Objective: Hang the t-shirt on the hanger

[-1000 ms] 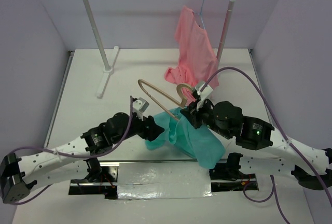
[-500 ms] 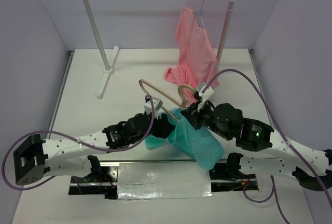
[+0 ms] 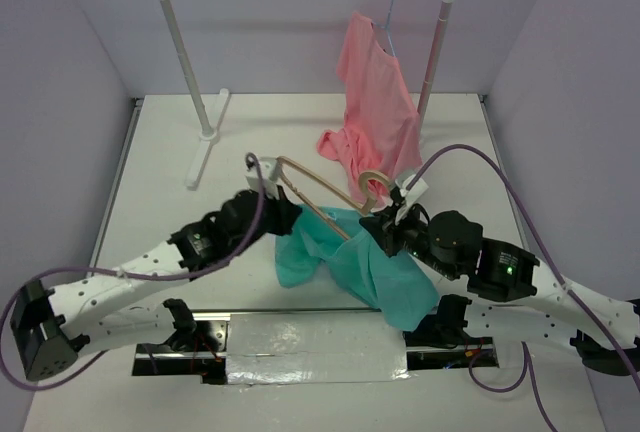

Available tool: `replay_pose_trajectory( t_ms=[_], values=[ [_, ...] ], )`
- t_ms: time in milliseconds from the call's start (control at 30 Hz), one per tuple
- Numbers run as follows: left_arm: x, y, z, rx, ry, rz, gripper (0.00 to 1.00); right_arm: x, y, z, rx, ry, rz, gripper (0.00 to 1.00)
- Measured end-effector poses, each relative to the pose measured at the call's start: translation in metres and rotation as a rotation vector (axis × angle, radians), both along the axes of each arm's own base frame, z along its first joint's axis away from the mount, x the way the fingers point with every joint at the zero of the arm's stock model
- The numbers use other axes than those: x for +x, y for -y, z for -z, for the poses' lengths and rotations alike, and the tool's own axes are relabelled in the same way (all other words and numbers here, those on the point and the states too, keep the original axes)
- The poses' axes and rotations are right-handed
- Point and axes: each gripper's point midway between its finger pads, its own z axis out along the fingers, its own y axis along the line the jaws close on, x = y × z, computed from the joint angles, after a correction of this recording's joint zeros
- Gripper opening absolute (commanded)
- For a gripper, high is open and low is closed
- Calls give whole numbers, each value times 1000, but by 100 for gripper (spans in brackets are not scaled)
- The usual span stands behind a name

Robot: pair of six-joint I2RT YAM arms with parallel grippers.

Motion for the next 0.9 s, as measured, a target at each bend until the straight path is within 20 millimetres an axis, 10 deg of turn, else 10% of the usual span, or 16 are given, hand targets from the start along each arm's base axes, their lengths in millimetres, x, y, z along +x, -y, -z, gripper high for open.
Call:
replay_pose_trajectory(
  t_ms=[167, 900],
  values=[
    [42, -56, -51, -53, 30, -127, 0, 0, 0, -10, 49, 22, -4, 0],
    [79, -114, -127, 76, -164, -29, 0, 5, -27, -20, 75, 60, -51, 0]
  ],
)
